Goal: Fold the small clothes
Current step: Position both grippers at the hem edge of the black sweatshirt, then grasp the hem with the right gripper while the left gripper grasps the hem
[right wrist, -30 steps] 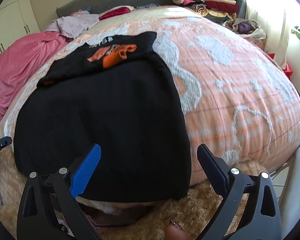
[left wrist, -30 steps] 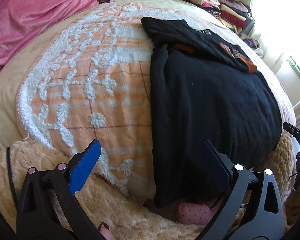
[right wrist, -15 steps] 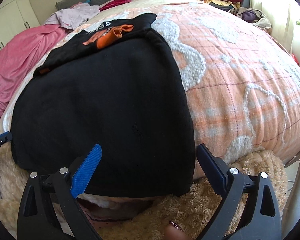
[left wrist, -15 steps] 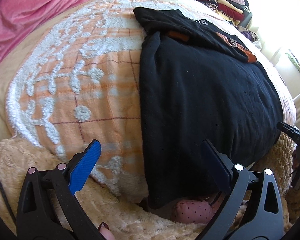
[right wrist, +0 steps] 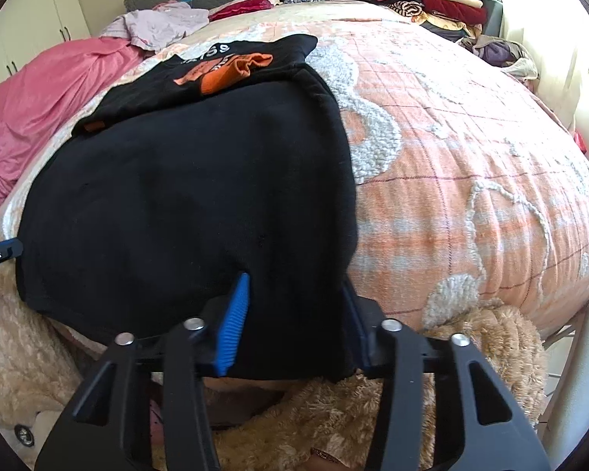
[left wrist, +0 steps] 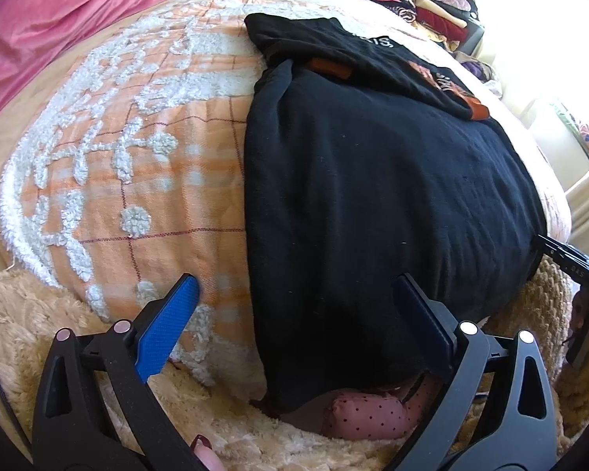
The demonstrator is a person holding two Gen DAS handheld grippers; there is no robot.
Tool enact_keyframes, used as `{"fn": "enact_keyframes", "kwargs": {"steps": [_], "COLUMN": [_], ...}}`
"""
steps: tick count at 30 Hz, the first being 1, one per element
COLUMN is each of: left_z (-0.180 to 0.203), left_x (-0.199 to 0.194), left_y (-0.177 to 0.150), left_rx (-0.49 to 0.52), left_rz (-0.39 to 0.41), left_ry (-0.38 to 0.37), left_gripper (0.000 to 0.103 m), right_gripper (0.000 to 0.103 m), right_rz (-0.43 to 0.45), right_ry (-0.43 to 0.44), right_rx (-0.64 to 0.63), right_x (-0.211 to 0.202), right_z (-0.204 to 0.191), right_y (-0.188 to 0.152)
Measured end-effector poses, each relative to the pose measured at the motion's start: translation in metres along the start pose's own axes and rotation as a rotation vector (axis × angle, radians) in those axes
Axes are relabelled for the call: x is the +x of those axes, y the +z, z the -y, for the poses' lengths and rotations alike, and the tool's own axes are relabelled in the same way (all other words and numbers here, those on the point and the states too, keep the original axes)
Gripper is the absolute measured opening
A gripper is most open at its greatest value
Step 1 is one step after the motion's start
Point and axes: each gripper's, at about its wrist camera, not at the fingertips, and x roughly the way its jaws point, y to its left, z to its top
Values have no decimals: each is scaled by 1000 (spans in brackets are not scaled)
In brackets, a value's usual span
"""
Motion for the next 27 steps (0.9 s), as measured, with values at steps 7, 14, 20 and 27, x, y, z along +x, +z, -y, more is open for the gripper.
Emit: {"fn": "enact_keyframes", "kwargs": {"steps": [7,14,20,27], "left_z": [2,6,2,-3], "left_x": [1,10,4,-17], "left_y": [-6,-5,-1,11], "left_rx": [-13,-17,-41,-68], "left_rz": [-27,-23,10,74], "left_ry": [-47,-35,-26,-87], "left_gripper": [56,49,17,3], "right_gripper": [48,45,10,9], "right_rz": [-1,5,48,174], "right_ry": [9,34,121,180], "right_rx": [-10,6,74,46], "right_x": [3,6,-10,-36], "right_z": [5,8,20,10], "right_y": [0,1,6,35]}}
